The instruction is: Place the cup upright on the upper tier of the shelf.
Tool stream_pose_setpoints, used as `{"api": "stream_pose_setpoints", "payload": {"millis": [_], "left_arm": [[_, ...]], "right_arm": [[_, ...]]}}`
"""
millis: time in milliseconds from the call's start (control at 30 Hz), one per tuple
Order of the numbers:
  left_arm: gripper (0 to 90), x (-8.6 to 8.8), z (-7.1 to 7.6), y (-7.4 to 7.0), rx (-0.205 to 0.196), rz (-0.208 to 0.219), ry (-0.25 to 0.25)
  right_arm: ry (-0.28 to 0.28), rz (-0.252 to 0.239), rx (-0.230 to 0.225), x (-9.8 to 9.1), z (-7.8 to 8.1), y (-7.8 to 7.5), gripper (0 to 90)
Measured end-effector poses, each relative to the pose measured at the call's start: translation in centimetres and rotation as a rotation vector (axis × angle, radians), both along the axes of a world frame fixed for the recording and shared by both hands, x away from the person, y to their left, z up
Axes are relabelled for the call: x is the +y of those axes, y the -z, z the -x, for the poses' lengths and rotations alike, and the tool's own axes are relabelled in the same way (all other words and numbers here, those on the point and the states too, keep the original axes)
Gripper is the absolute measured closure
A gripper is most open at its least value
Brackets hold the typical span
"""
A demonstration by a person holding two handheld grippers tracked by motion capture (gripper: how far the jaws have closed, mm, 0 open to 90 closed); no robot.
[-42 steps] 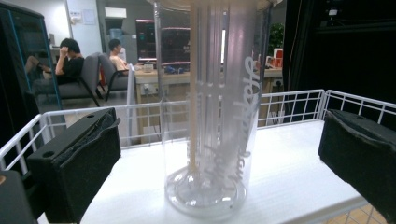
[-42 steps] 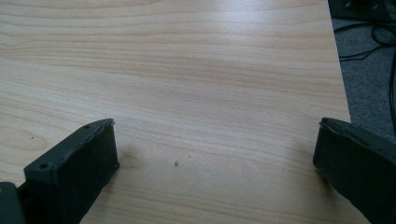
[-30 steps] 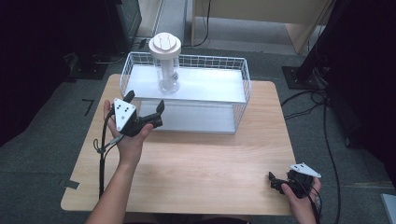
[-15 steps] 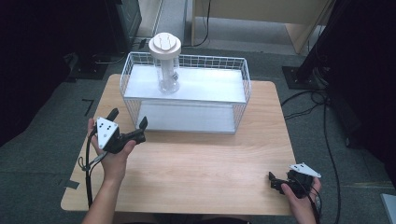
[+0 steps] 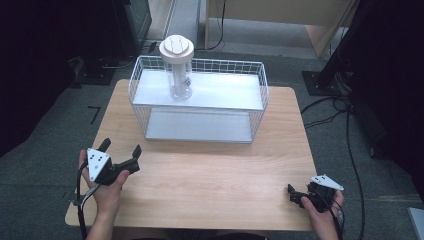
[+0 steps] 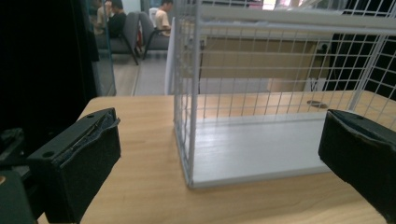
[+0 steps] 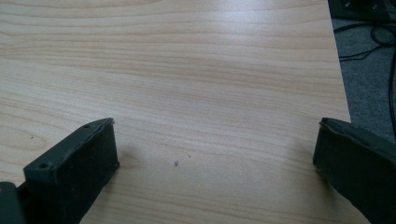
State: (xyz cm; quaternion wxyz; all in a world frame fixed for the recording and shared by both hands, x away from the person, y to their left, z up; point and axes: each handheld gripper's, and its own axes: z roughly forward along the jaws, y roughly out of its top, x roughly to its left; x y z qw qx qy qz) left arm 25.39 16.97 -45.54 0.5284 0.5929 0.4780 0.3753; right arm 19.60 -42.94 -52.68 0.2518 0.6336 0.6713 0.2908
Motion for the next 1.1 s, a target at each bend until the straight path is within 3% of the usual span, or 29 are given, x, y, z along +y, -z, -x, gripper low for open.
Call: {"api": "stream_pose_setpoints", "payload": {"millis": [667,900,1000,1100], "left_arm": [[0.0,5.3,3.0,4.4,0.103,-0.040,-0.038],[0.0,6.3,3.5,5.1,0.172,-0.054,-0.032],[0.0,6.5,3.5,5.4,0.201,-0.075,-0.031],[0.0,6.6,3.7,5.5,0.223,-0.123,-0.035]], "right_arm": [[0.004,0.000,0.000,0.0,0.0,0.0,0.0],[0.004,0.003,-0.001,0.0,0.0,0.0,0.0],[0.005,0.003,-0.001,0.0,0.0,0.0,0.0],[0.004,0.003,-0.001,0.0,0.0,0.0,0.0]]}}
